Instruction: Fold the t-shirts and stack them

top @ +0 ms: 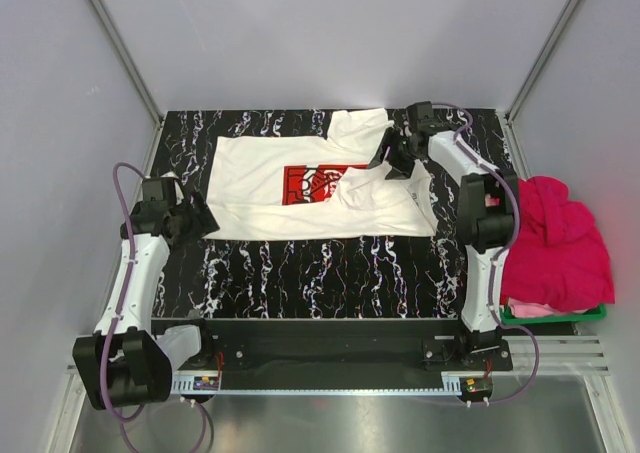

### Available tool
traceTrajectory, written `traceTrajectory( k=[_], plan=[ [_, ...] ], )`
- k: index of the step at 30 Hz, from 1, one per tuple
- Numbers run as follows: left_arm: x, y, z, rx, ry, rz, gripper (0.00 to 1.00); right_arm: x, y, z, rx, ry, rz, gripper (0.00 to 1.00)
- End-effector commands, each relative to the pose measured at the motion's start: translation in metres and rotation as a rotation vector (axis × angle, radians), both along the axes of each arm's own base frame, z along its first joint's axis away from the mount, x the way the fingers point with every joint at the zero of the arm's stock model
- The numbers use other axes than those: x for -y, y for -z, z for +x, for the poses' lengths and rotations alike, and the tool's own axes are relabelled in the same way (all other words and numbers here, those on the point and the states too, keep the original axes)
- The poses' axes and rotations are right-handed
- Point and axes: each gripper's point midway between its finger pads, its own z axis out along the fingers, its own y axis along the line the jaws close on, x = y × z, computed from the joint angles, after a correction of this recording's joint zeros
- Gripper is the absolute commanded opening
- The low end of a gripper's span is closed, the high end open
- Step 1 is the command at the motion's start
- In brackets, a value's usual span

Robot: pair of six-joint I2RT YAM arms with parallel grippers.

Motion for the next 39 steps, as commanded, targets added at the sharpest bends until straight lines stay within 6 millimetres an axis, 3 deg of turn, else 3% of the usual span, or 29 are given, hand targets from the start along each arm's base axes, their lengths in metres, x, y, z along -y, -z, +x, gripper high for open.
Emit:
traceTrajectory(
  k=[1,5,6,10,15,22,29,39],
  plan=[
    [0.003,-0.007,0.008,0.060,0.008,-0.017,0.81,-0.026,-0.018,0.029,0.081,-0.050,0.003,0.68],
    [0.005,-0.004,0.010,0.055,0.020,-0.028,0.80,-0.035,-0.009,0.046,0.069,-0.071,-0.078,0.67],
    [0.006,-0.005,0.011,0.060,0.025,-0.031,0.80,-0.039,-0.009,0.058,0.089,-0.074,-0.098,0.66],
    [0.008,-0.004,0.012,0.063,0.034,-0.039,0.80,-0.045,0.005,0.068,0.096,-0.090,-0.251,0.64],
    [0.010,-0.001,0.013,0.057,0.048,-0.051,0.80,-0.054,0.028,0.065,0.089,-0.104,-0.389,0.61],
    [0.016,0.002,0.015,0.051,0.072,-0.079,0.80,-0.070,0.040,0.064,0.120,-0.131,-0.465,0.58],
    [0.020,0.001,0.016,0.058,0.088,-0.095,0.80,-0.070,0.054,0.069,0.123,-0.118,-0.512,0.56],
    [0.024,0.002,0.016,0.060,0.102,-0.112,0.80,-0.073,0.079,0.062,0.099,-0.154,-0.571,0.31]
  ],
)
